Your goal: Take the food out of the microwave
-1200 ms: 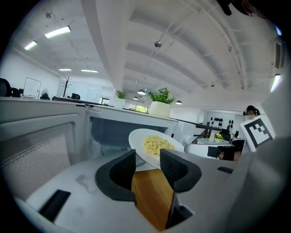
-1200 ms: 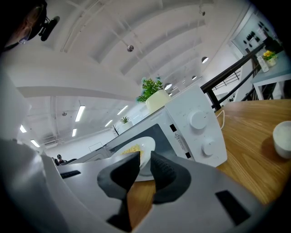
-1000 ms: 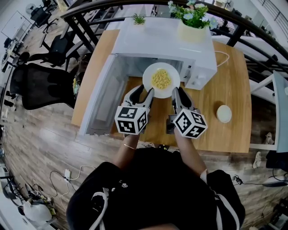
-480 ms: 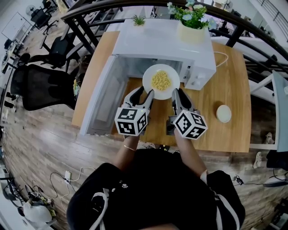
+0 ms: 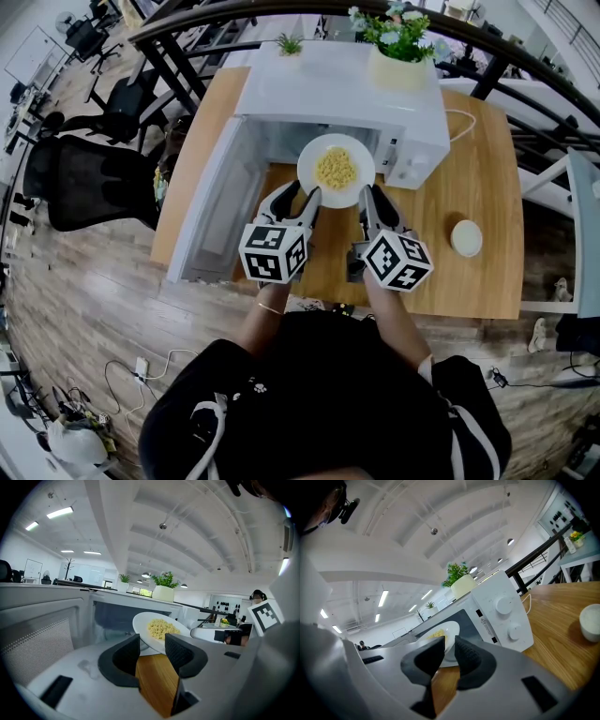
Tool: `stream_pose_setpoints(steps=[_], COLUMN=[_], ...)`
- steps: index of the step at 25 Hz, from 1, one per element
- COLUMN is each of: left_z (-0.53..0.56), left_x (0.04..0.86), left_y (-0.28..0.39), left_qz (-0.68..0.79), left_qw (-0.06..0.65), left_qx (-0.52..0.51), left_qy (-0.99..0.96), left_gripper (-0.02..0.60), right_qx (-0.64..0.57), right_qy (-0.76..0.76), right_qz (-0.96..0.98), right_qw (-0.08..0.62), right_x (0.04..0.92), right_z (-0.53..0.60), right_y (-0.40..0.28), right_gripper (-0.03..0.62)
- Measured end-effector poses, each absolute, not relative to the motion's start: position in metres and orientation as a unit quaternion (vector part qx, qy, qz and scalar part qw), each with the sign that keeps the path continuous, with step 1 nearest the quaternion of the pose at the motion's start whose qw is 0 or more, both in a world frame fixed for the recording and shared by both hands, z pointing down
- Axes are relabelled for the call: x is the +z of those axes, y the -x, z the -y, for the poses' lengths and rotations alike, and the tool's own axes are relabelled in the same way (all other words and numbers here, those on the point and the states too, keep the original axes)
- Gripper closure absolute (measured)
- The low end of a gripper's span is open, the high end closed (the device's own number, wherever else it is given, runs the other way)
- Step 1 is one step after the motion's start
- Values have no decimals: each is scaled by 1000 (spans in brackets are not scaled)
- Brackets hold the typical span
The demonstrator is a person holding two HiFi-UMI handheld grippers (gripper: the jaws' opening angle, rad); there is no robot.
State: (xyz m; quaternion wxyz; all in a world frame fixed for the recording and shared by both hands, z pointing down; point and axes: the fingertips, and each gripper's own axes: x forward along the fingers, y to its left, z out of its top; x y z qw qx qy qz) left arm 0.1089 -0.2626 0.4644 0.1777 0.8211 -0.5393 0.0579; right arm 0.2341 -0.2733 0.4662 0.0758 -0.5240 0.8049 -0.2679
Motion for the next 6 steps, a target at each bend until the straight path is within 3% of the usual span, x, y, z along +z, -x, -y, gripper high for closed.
stream_pose_setpoints(steps=[6], left_z=[263], left_x=[467], left_y=[-111], left_qz=[538], left_qw=[178], left_qx=[59], left_qy=[-822], left_gripper=[419], right_qx=[-269], right_qy=[524], right_qz=[-805], right_qw=[76], right_x=[468], right_z=[274], right_y=[-236], right_gripper=[542])
